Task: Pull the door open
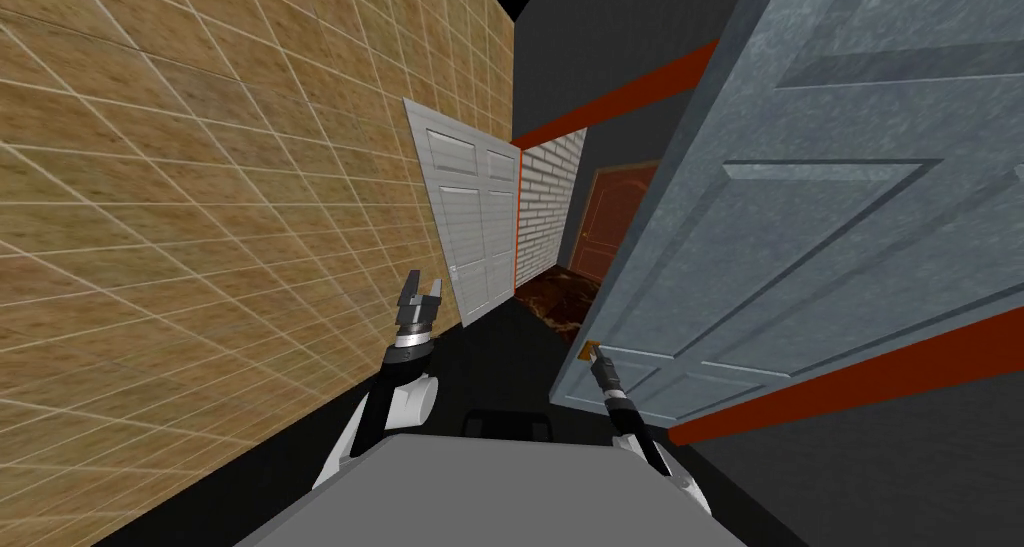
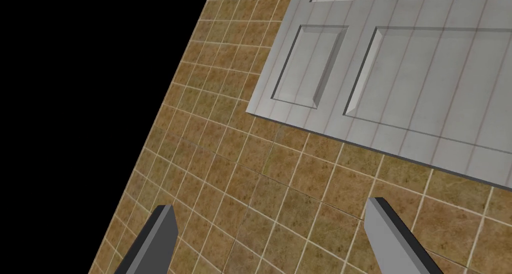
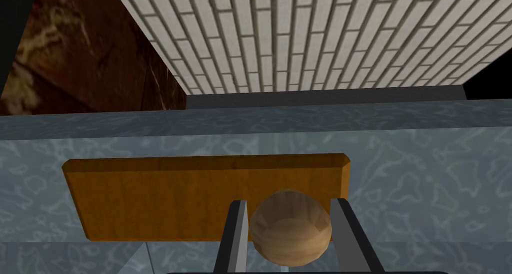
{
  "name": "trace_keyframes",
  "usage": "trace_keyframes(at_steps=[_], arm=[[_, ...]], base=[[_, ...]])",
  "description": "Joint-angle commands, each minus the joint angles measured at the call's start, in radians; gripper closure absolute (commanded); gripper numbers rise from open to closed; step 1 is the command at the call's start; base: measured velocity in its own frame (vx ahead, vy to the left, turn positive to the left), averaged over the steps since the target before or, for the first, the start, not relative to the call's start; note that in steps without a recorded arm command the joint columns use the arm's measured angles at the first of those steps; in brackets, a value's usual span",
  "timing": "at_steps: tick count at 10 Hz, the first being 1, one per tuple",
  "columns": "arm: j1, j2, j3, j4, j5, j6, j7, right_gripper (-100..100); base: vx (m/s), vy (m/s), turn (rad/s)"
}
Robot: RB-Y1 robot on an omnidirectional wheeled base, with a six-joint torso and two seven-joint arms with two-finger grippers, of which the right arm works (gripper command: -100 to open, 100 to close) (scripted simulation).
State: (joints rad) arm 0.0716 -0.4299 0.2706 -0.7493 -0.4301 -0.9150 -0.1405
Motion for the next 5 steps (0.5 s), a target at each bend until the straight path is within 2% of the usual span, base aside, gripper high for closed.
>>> trace_keyframes(at_steps=[1, 3, 4, 5], arm=[[0.015, -0.015, 0.023, -0.006, 0.003, -0.016, -0.016, 100], [0.029, -0.034, 0.047, -0.014, 0.005, -0.036, -0.035, 100], [0.024, -0.028, 0.041, -0.007, 0.005, -0.03, -0.028, 100], [0.045, -0.046, 0.068, -0.01, 0.004, -0.058, -0.043, 100]], base=[[-0.204, -0.062, 0.097], [-0.2, -0.05, 0.11], [-0.088, -0.019, 0.016], [-0.122, -0.038, 0.116]])
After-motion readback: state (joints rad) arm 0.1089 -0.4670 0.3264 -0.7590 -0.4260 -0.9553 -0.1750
